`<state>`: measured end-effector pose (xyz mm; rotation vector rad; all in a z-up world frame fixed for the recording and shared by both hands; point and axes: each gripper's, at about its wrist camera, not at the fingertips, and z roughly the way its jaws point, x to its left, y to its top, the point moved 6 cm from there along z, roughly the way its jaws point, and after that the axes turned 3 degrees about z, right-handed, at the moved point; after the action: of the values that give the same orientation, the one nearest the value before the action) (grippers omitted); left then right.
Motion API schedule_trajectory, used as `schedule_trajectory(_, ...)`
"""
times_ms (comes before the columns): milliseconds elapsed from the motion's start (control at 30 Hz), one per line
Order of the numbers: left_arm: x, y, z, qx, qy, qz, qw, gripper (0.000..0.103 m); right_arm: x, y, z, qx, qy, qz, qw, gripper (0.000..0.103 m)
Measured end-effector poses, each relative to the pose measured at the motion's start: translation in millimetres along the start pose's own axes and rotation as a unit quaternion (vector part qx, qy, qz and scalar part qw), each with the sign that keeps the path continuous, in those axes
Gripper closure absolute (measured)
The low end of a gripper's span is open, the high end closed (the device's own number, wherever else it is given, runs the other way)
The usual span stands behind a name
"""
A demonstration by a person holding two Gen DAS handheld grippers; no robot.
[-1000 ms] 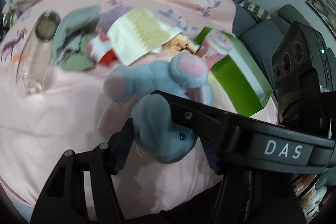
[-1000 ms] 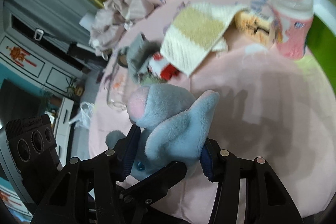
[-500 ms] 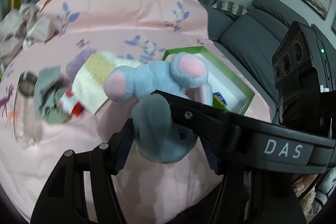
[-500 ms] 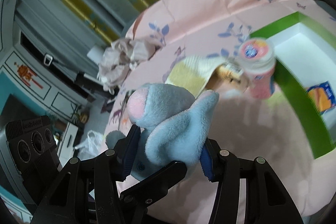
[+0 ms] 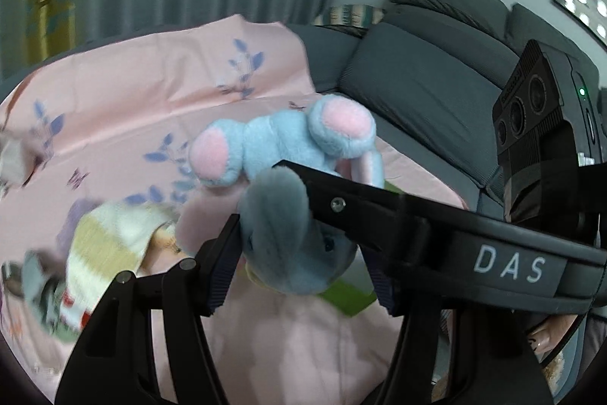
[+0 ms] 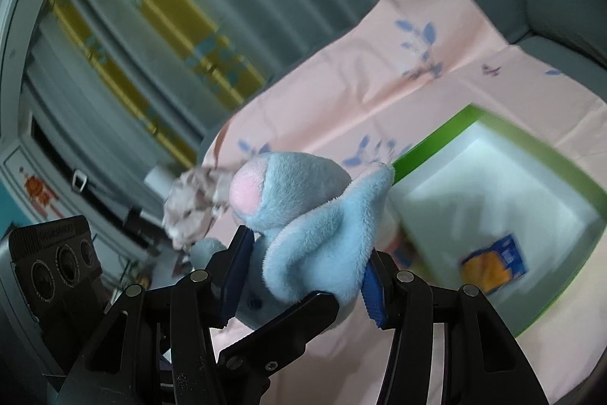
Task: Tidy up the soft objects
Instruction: 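Carry the plush elephant into the green box and release it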
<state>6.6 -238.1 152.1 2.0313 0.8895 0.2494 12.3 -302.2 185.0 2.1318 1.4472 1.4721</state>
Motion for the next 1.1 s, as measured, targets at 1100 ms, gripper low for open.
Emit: schedule_trajectory(1100,-62.3,-21.6,169.2,0.143,-0.088,0.023,0.9855,0.043,-188.4,7.0,-0.6,-0.018,-0.147,0.198,0.969,0.055)
